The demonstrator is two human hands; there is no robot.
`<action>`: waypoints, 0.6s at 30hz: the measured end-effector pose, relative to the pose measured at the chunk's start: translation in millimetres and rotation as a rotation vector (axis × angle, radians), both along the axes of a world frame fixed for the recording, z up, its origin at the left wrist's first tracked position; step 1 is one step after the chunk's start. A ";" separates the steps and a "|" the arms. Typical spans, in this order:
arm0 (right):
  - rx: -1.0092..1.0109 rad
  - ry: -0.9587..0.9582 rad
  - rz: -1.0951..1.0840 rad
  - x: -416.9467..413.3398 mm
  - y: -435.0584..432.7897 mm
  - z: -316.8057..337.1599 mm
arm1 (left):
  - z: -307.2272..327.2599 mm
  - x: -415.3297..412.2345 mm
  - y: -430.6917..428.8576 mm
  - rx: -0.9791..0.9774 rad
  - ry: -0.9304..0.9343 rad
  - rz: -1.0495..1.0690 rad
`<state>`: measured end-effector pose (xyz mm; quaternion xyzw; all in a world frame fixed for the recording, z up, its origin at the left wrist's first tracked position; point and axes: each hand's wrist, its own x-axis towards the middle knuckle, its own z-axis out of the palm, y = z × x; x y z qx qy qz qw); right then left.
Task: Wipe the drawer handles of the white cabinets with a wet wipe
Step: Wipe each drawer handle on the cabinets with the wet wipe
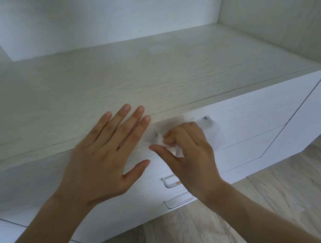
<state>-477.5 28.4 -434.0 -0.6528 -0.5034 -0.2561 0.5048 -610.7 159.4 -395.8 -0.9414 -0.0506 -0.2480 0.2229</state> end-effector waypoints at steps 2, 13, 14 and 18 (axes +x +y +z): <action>0.013 -0.005 -0.004 3.4 -3.4 -0.5 | 0.1 -0.2 0.0 0.001 0.000 0.003; 0.129 0.058 -0.099 -6.4 -2.9 -5.1 | 0.6 0.6 -1.1 0.009 -0.012 -0.008; 0.122 0.051 -0.096 -5.5 -5.0 -5.4 | 0.6 0.5 -1.2 0.013 -0.015 -0.007; 0.077 0.002 -0.105 -11.1 -8.1 -9.3 | 0.5 0.5 -1.2 0.012 -0.014 -0.008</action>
